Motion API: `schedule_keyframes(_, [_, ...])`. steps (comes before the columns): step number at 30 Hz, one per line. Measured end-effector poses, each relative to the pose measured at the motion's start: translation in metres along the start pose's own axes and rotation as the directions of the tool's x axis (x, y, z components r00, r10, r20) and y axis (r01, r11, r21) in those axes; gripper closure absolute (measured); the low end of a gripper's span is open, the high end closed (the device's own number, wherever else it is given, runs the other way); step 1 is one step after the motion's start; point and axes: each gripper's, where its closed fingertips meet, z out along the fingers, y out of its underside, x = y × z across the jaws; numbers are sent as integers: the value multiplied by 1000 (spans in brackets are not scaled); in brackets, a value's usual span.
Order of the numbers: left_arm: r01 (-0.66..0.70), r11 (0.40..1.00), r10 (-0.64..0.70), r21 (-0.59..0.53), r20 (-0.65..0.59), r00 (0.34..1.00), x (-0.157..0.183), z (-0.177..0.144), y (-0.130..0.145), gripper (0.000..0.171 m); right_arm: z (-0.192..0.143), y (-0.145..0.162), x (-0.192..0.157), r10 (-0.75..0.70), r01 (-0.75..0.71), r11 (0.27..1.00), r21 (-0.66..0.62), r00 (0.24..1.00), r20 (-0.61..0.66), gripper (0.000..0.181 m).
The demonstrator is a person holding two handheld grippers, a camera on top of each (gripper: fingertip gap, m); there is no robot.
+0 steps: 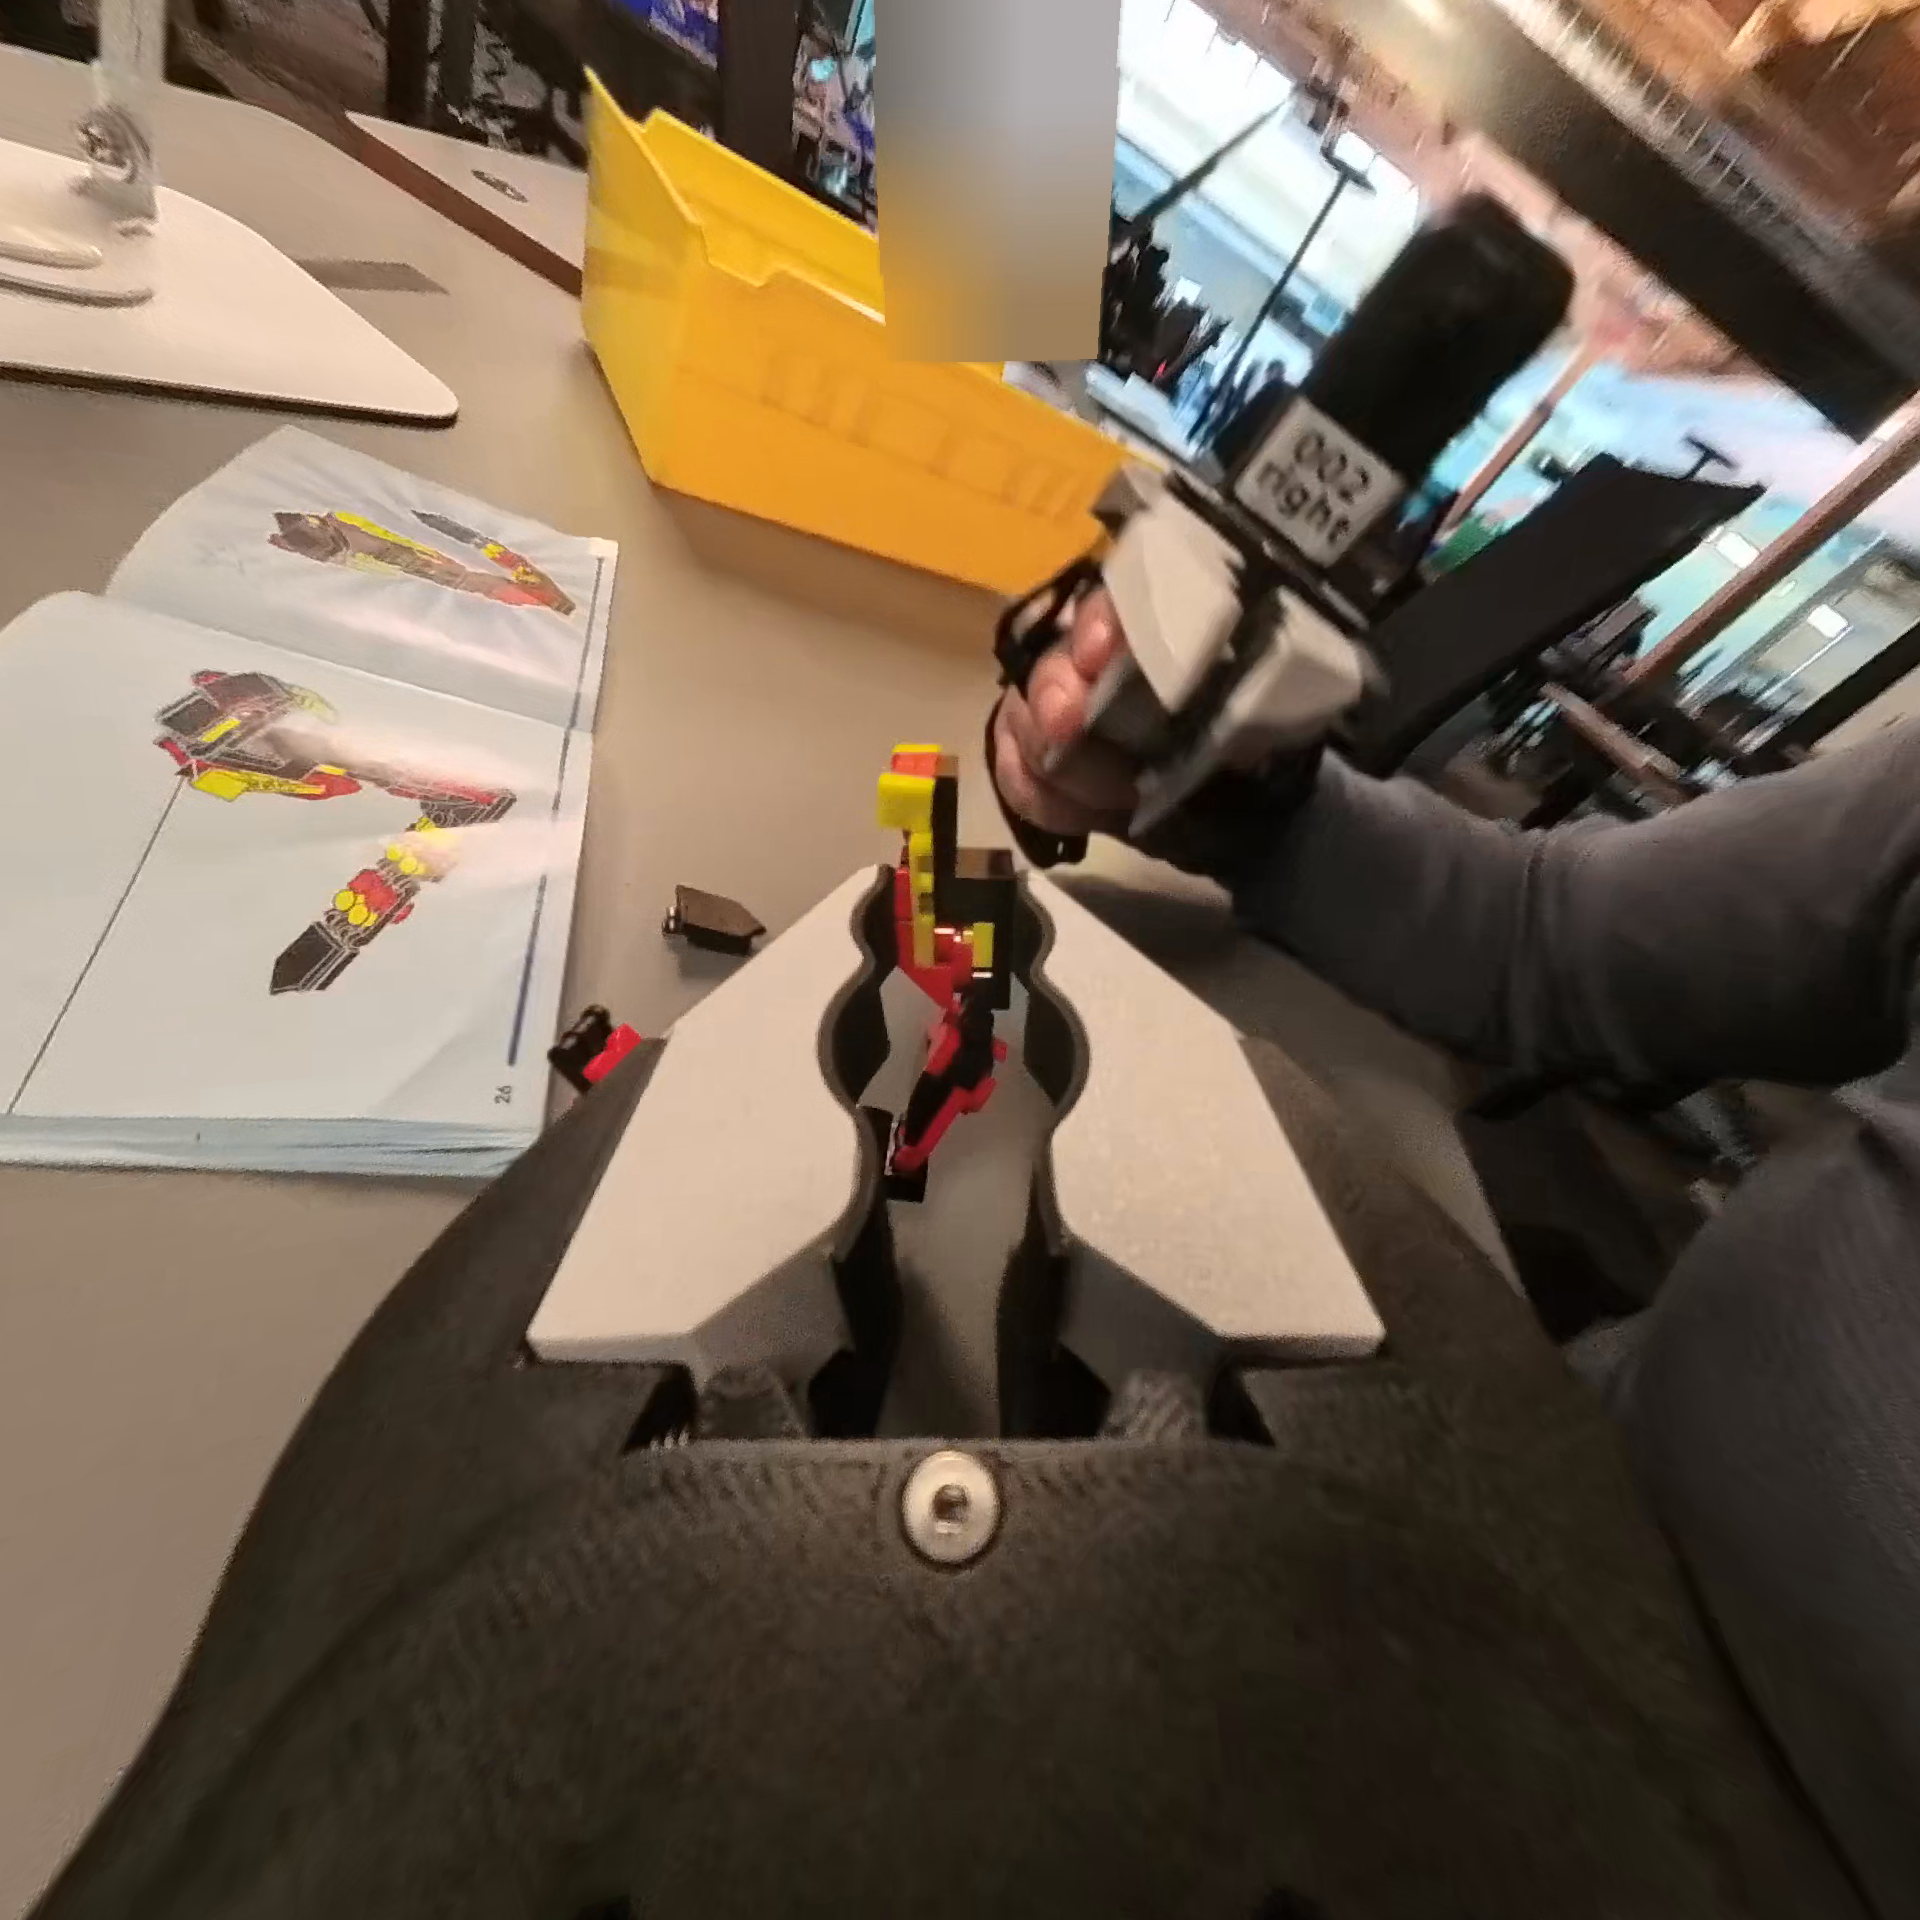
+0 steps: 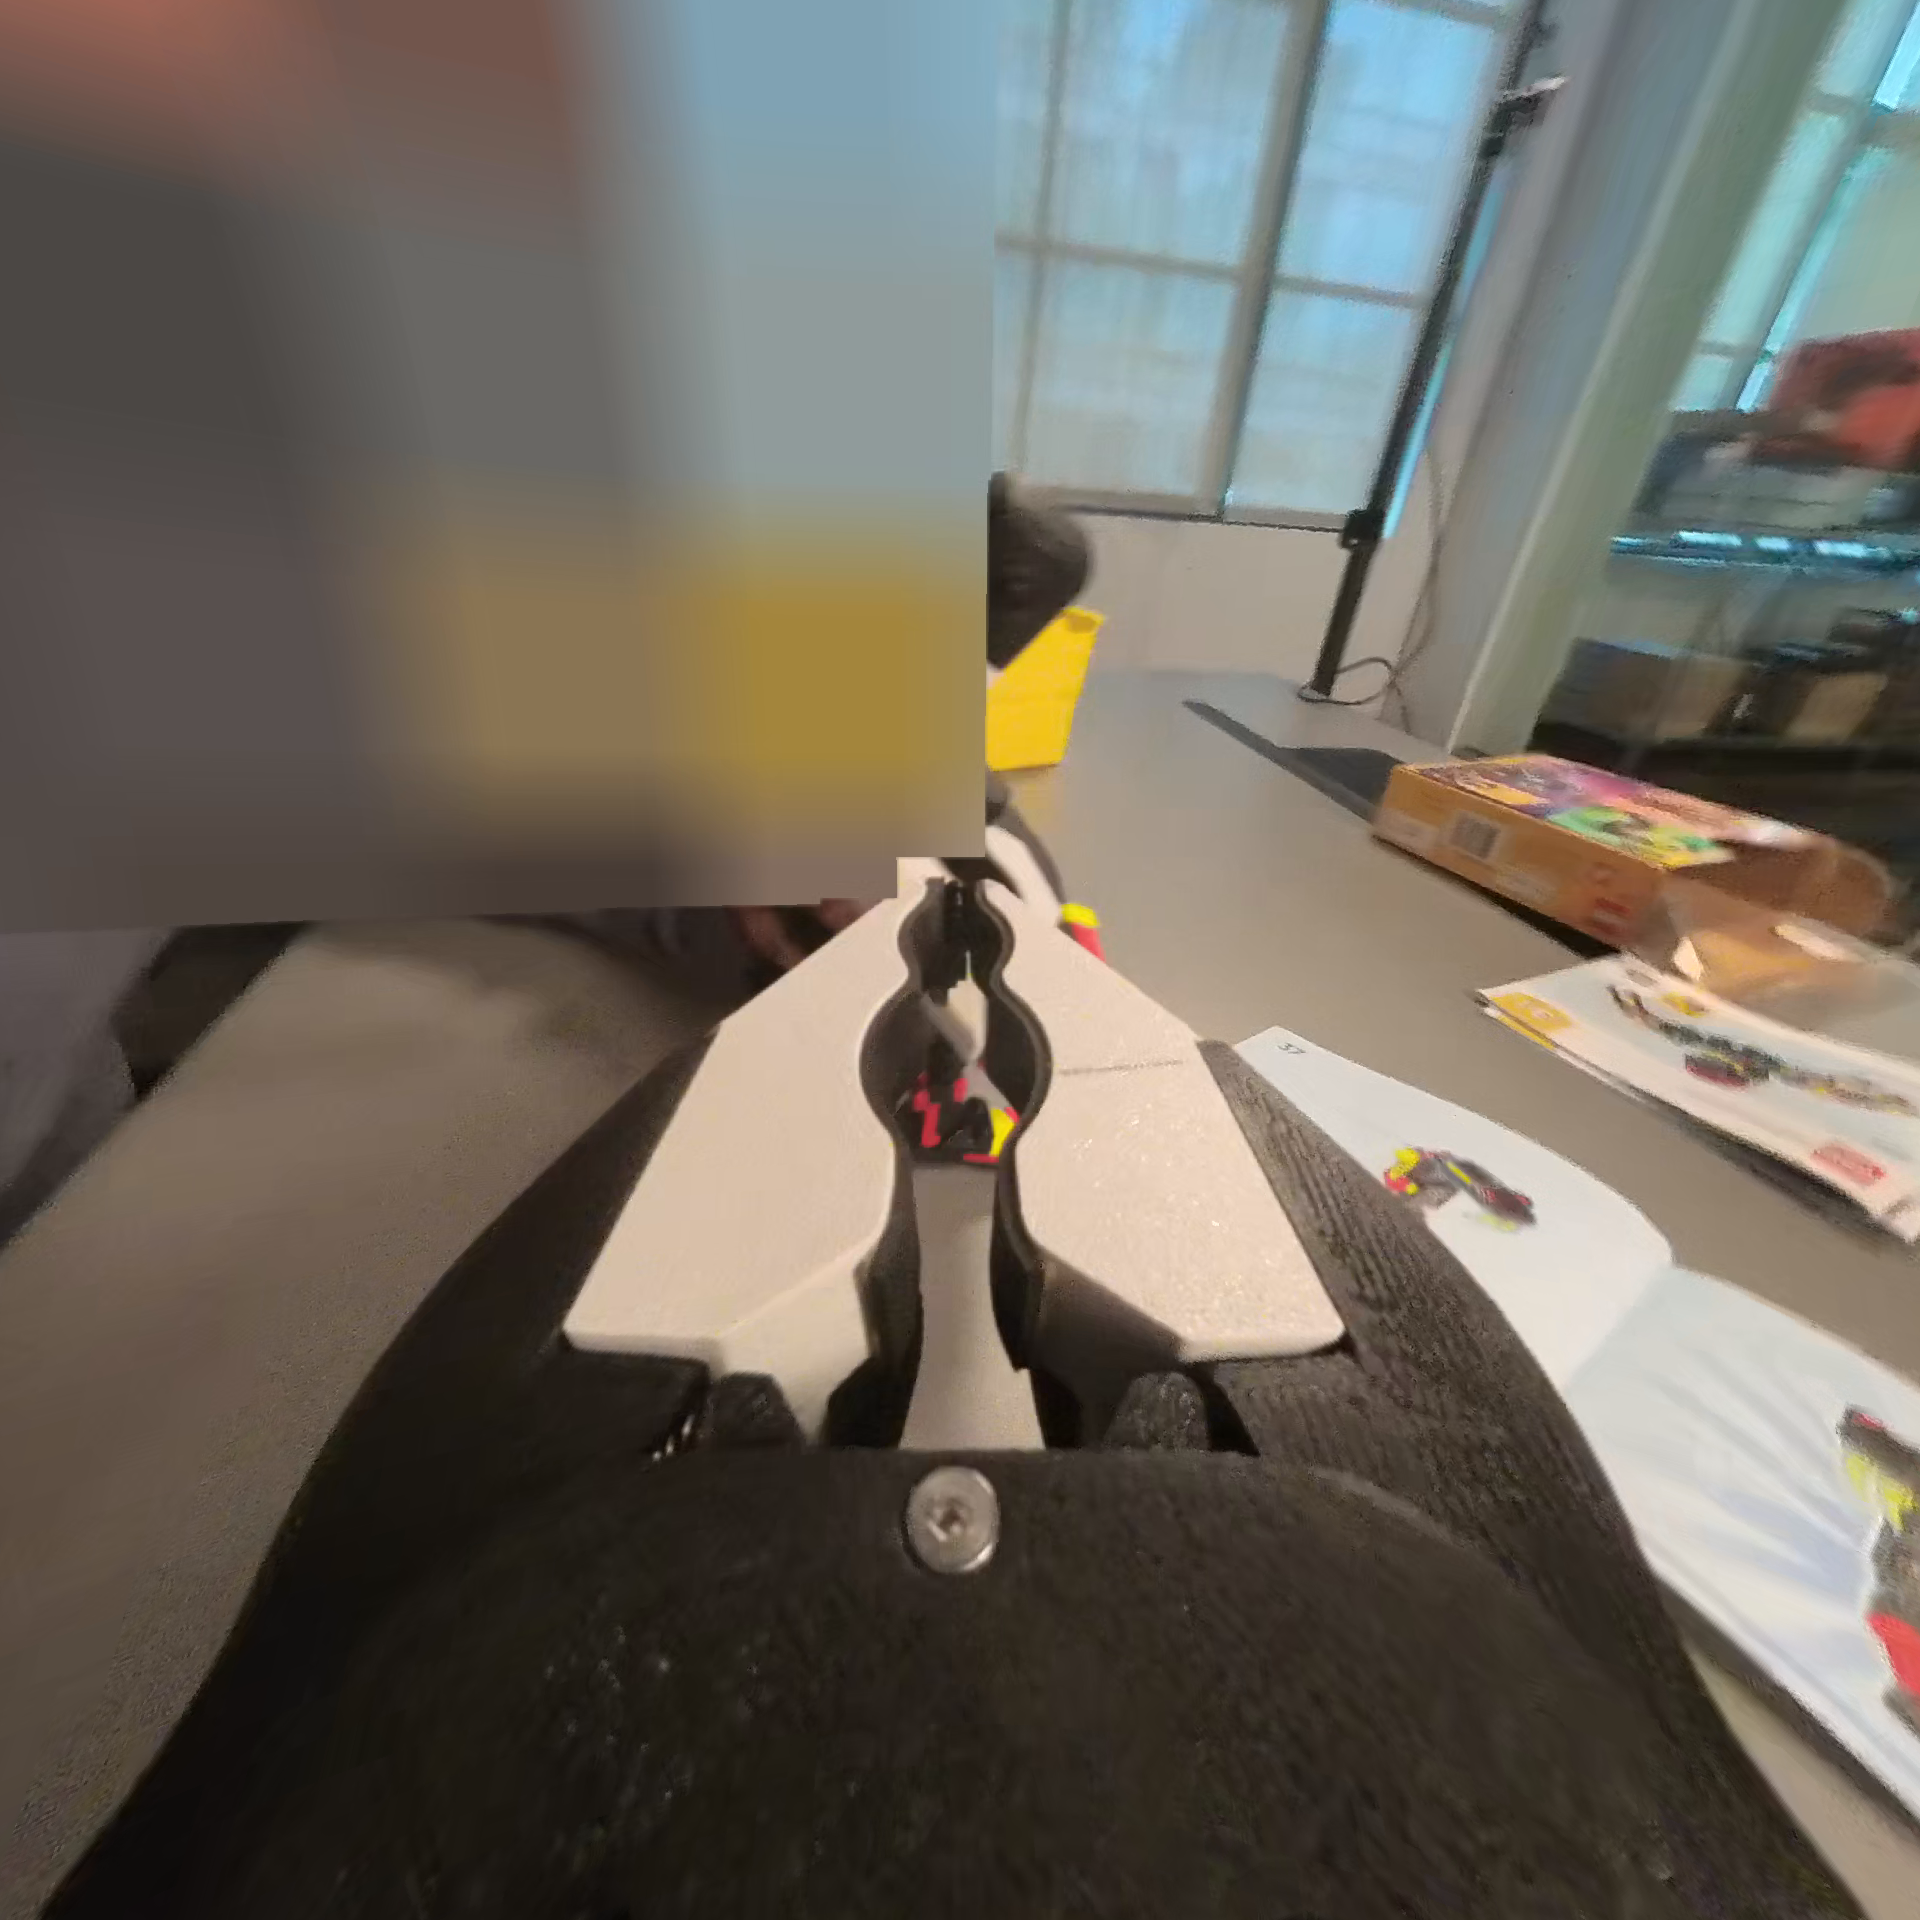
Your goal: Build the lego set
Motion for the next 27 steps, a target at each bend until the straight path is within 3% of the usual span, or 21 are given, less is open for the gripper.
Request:
schedule_keyframes(7, [41, 999, -41, 2, -8, 999, -3, 0, 0, 152, -1, 12, 18, 230, -230, 973, -3, 973, -31, 179])
schedule_keyframes(12, [48, 998, -46, -49, 47, 998, -9, 2, 7, 152, -7, 2, 29, 444, -444, 890, 102, 896, 18, 179])
schedule_keyframes(14, [-38, 994, 52, -99, 145, 988, -17, 1, 11, 152, -9, -3, 30, 471, -475, 869, 142, 880, 58, 179])
schedule_keyframes(17, [-269, 923, 347, -274, 298, 889, -32, -6, 18, 152, -9, -4, 31, 481, -485, 858, 168, 874, 67, 178])
schedule_keyframes(20, [-402, 808, 551, -431, 308, 775, -34, -7, 32, 151, -8, -6, 33, 478, -480, 857, 190, 876, 55, 178])
schedule_keyframes(22, [-414, 782, 578, -466, 291, 763, -30, -3, 40, 132, -7, -7, 32, 468, -468, 863, 193, 883, 48, 178])
schedule_keyframes(25, [-406, 814, 544, -415, 299, 784, -17, 2, 37, 110, -6, -6, 29, 433, -432, 884, 179, 901, 37, 179])
schedule_keyframes(27, [-404, 881, 463, -247, 274, 843, 6, 8, 18, 118, -6, -7, 27, 411, -411, 894, 178, 911, 39, 179])
